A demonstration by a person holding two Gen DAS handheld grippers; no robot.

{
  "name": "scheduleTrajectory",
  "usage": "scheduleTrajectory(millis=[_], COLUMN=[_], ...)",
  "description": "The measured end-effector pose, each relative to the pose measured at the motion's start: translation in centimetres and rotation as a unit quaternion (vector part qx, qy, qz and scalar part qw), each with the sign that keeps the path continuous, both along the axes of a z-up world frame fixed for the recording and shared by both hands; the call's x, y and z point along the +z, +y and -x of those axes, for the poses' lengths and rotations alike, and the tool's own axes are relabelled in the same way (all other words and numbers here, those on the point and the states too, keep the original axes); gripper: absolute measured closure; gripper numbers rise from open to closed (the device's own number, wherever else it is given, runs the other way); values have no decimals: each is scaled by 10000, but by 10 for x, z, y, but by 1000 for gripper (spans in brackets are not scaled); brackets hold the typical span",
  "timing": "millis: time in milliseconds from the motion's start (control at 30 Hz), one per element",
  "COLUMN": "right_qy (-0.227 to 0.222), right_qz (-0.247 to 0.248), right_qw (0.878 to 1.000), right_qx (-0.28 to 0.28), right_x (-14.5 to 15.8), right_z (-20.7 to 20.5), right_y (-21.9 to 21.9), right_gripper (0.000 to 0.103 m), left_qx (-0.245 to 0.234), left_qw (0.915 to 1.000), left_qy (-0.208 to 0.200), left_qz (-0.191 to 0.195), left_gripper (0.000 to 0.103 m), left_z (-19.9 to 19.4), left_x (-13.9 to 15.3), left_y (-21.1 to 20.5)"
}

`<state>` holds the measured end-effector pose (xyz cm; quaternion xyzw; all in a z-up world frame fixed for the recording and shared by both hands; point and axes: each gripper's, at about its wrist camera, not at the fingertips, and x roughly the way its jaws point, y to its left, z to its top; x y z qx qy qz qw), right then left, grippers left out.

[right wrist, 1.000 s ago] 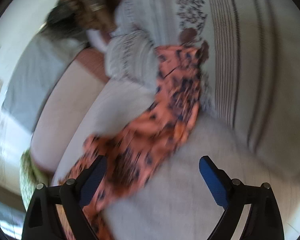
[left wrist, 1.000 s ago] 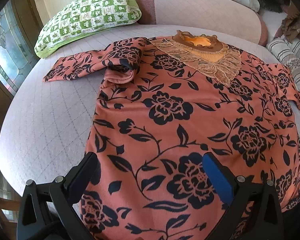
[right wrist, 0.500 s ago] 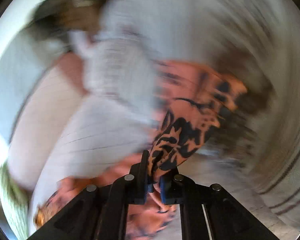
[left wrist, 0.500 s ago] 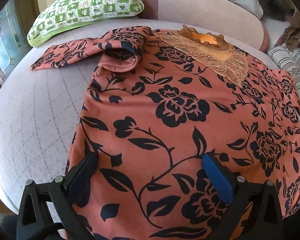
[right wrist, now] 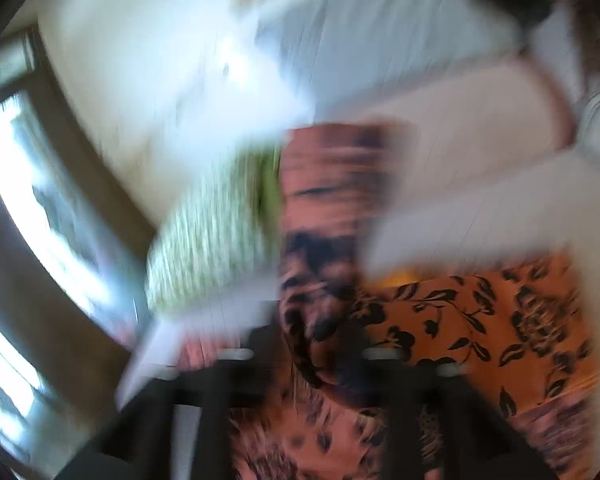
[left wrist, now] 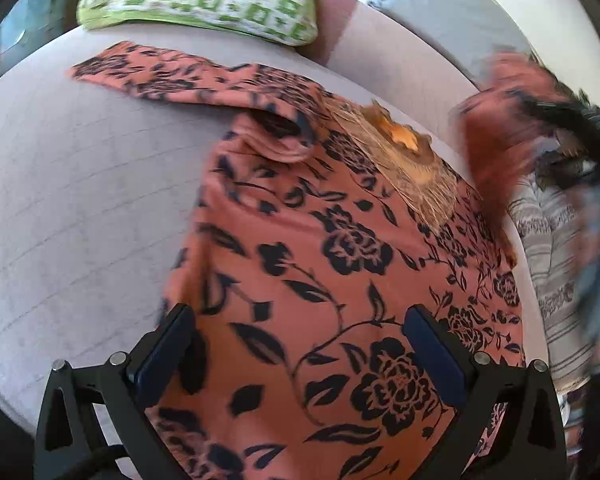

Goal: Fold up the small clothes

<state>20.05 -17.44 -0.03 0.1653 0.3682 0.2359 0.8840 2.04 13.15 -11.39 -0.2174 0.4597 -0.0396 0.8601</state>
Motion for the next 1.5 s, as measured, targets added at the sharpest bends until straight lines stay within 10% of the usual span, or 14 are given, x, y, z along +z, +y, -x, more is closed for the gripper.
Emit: scheduleTrajectory(millis=[33, 167, 600, 900, 1000, 1100, 1167, 1300, 1400, 1500], right_qy=[335, 1064, 881, 1303, 1530, 2000, 1899, 1227, 1702, 1526], right_qz=[271, 67, -253, 14, 223, 368, 474, 675, 1129, 460], right_qw=[9989, 9943, 9847, 9841, 9831, 9751, 9778, 9864, 9753, 9790], right_qx=[163, -34, -1481, -1211, -977, -886, -744, -858, -845, -1273], right_x=[-24, -81, -58, -63, -80, -112, -117, -86, -117, -110], right_z=[-10, -7, -3, -76, -105, -131, -135, -118, -123, -108], right_y=[13, -12, -208, -252, -240, -227, -221, -220, -218, -237], right_gripper=[0, 0, 0, 4, 13, 76, 87, 89, 82, 70], left_qx=[-13, -48, -920, -1120, -1083, -1168, -1183, -1120, -1041, -1090], left_qw=[10000, 9993, 9912, 9853, 9846, 9817, 9808, 9812, 9838, 9813], left_qy=[-21, -244, -726, -127, -3, -58, -66, -143, -107, -153], left_qz=[16, -264, -617, -1282, -1373, -1501, -1549, -1563, -1455, -1577], left_gripper=[0, 0, 13, 19, 19, 20, 29, 49, 49, 49], left_z=[2, 10, -104, -161, -164, -164, -165, -169, -173, -169], left_x=[2, 16, 63, 11, -4, -5, -6, -3, -6, -1], left_y=[3, 6, -67, -87, -84, -87, -85, -78, -75, -78])
